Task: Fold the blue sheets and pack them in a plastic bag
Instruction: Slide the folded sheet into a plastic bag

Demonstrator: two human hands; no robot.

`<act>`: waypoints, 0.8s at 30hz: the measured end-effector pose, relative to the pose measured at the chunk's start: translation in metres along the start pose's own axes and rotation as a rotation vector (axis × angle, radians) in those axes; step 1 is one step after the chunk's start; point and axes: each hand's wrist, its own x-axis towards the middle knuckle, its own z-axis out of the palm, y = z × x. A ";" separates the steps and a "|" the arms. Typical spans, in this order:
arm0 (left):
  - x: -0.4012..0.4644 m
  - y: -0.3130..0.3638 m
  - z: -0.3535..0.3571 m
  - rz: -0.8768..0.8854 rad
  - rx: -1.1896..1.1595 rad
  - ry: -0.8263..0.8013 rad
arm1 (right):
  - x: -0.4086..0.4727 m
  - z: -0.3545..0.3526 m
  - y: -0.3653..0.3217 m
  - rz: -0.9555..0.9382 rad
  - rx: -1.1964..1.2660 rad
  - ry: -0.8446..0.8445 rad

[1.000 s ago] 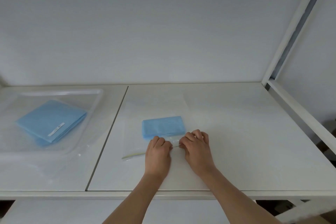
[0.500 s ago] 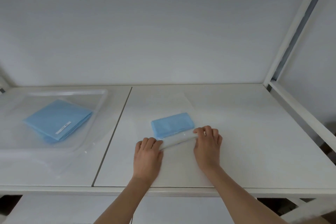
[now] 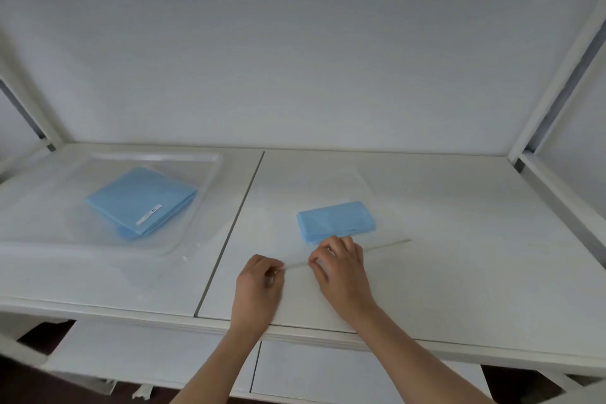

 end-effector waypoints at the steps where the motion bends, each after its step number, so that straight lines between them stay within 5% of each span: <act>1: -0.001 0.000 -0.001 -0.003 -0.022 0.014 | 0.000 0.000 -0.001 -0.004 0.003 0.001; 24: -0.008 -0.003 0.004 0.249 0.149 0.035 | 0.005 0.012 -0.015 -0.297 -0.032 -0.071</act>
